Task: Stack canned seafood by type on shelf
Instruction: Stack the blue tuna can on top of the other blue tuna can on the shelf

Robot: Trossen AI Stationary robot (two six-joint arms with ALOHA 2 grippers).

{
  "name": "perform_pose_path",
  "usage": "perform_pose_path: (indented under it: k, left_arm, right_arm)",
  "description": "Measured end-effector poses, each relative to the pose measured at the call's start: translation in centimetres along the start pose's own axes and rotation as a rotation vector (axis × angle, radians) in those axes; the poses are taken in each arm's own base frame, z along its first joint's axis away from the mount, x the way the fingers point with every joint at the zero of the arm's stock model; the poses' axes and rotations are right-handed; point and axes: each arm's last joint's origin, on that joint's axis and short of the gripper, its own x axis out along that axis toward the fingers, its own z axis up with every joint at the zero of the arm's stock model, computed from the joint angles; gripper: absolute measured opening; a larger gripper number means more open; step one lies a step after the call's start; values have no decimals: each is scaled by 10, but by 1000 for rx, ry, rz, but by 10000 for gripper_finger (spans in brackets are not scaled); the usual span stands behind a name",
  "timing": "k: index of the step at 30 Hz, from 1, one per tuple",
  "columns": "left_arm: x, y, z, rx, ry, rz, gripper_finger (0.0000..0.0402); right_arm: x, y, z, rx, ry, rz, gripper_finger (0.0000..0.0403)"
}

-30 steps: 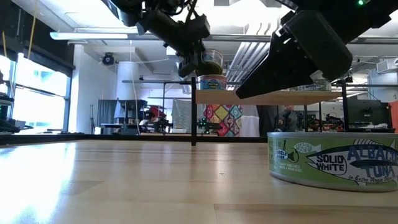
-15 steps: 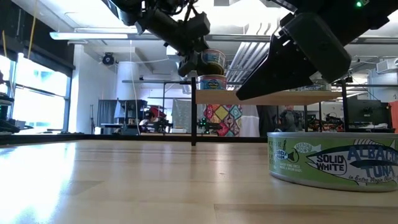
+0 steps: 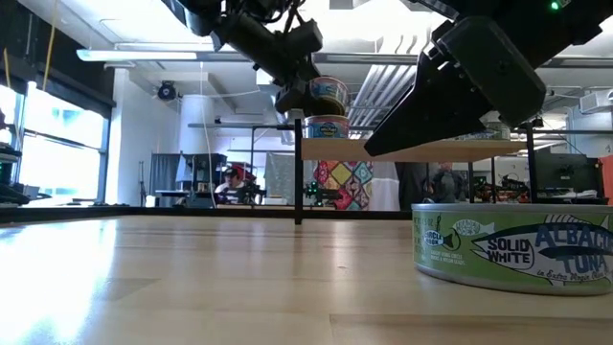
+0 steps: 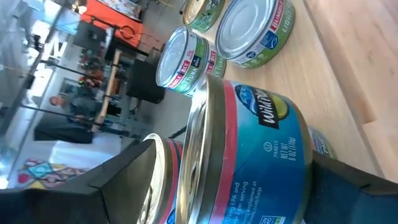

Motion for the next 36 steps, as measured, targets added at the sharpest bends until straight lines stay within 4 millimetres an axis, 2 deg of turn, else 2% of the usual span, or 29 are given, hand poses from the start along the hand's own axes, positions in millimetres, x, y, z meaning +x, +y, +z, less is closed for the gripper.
perform_pose_path:
  k: [9, 19, 29, 36]
  left_arm:
    - [-2, 13, -4, -76, 58, -130, 327]
    - [-3, 22, -2, -115, 64, -127, 327]
    - [-2, 25, -16, -173, 142, -167, 326]
    - [-4, 26, -17, -181, 139, -175, 326]
  right_arm:
    - [0, 0, 0, 1, 1, 2, 255]
    - [0, 0, 0, 2, 1, 2, 255]
    - [0, 0, 0, 9, 1, 2, 255]
    - [1, 0, 0, 10, 2, 1, 255]
